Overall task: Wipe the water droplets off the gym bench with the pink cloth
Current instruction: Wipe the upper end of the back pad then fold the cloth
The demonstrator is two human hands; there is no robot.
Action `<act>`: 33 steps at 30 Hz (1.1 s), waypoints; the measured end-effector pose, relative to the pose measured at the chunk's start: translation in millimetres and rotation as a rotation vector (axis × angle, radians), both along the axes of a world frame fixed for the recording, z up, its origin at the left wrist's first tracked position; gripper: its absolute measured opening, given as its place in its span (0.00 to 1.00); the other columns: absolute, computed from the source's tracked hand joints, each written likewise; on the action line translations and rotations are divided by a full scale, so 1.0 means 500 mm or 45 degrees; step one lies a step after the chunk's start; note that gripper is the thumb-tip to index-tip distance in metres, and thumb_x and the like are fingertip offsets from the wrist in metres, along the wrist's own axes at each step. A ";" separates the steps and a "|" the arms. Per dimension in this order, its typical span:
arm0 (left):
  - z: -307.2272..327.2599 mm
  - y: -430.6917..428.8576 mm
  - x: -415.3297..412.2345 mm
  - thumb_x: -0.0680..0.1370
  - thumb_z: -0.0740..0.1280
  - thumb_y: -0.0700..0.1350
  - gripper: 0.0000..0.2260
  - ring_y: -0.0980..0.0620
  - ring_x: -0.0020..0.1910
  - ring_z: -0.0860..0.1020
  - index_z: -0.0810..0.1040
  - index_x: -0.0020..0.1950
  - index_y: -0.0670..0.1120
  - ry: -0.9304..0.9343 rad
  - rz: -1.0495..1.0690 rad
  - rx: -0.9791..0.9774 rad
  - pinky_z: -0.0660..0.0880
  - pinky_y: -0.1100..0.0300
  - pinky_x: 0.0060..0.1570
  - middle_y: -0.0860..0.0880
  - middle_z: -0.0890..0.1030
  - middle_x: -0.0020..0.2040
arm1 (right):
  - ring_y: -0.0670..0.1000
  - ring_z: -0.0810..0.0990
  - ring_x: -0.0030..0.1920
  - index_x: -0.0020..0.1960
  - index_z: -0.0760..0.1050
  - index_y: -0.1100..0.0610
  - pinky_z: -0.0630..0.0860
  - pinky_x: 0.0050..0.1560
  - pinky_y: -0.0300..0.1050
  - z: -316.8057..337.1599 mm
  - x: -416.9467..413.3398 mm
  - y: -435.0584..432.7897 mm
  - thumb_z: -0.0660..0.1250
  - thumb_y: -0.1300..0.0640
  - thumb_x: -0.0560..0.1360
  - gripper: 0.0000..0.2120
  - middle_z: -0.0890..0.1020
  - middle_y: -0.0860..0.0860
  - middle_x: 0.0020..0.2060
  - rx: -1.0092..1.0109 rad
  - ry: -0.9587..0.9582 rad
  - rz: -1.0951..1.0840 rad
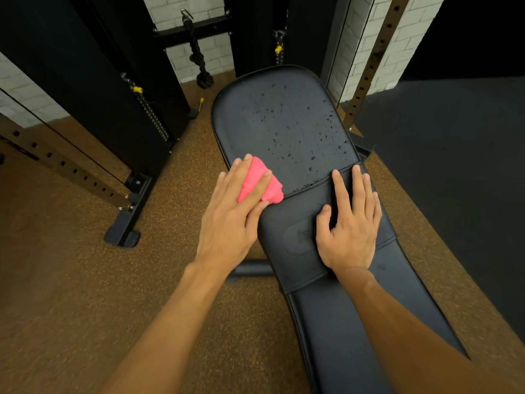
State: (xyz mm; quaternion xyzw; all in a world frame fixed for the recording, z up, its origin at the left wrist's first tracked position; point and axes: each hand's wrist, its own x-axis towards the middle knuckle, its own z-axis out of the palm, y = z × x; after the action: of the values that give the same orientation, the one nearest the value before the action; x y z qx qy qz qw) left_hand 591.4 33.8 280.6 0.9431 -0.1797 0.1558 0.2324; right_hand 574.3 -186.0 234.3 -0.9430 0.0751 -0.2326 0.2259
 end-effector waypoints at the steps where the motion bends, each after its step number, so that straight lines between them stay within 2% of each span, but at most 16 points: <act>1: 0.000 -0.005 0.005 0.88 0.64 0.47 0.20 0.46 0.86 0.55 0.71 0.81 0.50 -0.016 -0.003 -0.022 0.56 0.40 0.84 0.45 0.60 0.86 | 0.54 0.51 0.87 0.85 0.63 0.49 0.53 0.85 0.62 0.000 0.000 0.000 0.60 0.52 0.82 0.31 0.57 0.52 0.86 0.003 -0.005 0.002; 4: 0.008 -0.035 0.040 0.86 0.67 0.43 0.20 0.45 0.86 0.58 0.75 0.78 0.49 -0.062 -0.076 -0.009 0.56 0.40 0.84 0.43 0.63 0.85 | 0.54 0.52 0.87 0.85 0.63 0.50 0.53 0.85 0.61 -0.002 0.001 0.000 0.61 0.53 0.82 0.31 0.58 0.52 0.86 0.009 -0.014 -0.006; 10: 0.032 -0.137 0.114 0.85 0.67 0.45 0.20 0.42 0.83 0.63 0.77 0.77 0.49 -0.076 -0.255 0.112 0.58 0.45 0.83 0.41 0.66 0.83 | 0.53 0.53 0.87 0.84 0.65 0.54 0.55 0.84 0.61 -0.006 0.003 -0.001 0.62 0.54 0.81 0.30 0.59 0.52 0.86 0.016 -0.028 -0.021; 21: 0.018 -0.055 0.037 0.85 0.68 0.45 0.19 0.47 0.84 0.63 0.77 0.77 0.50 -0.042 -0.036 0.021 0.57 0.46 0.84 0.45 0.65 0.84 | 0.54 0.53 0.87 0.82 0.67 0.56 0.55 0.84 0.62 0.001 -0.002 -0.004 0.64 0.55 0.81 0.29 0.60 0.52 0.86 0.077 -0.021 -0.005; 30: 0.024 -0.186 0.085 0.86 0.65 0.46 0.19 0.44 0.84 0.61 0.76 0.78 0.50 -0.020 -0.018 0.064 0.58 0.43 0.83 0.44 0.64 0.85 | 0.54 0.52 0.87 0.82 0.67 0.56 0.54 0.85 0.62 0.000 -0.002 -0.011 0.64 0.54 0.82 0.29 0.59 0.53 0.86 0.112 -0.003 0.033; 33: 0.028 -0.190 0.082 0.87 0.64 0.47 0.21 0.44 0.86 0.56 0.71 0.81 0.50 0.012 -0.029 0.114 0.54 0.43 0.84 0.44 0.60 0.86 | 0.54 0.52 0.87 0.82 0.67 0.56 0.53 0.85 0.62 0.001 -0.001 -0.015 0.63 0.54 0.82 0.29 0.58 0.54 0.86 0.132 0.014 0.055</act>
State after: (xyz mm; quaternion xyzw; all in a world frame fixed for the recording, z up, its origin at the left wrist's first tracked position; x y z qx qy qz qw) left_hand 632.4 -61.1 294.3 0.9511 -0.1963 0.1405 0.1926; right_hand 573.7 -193.7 234.7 -0.9327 0.0680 -0.2184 0.2789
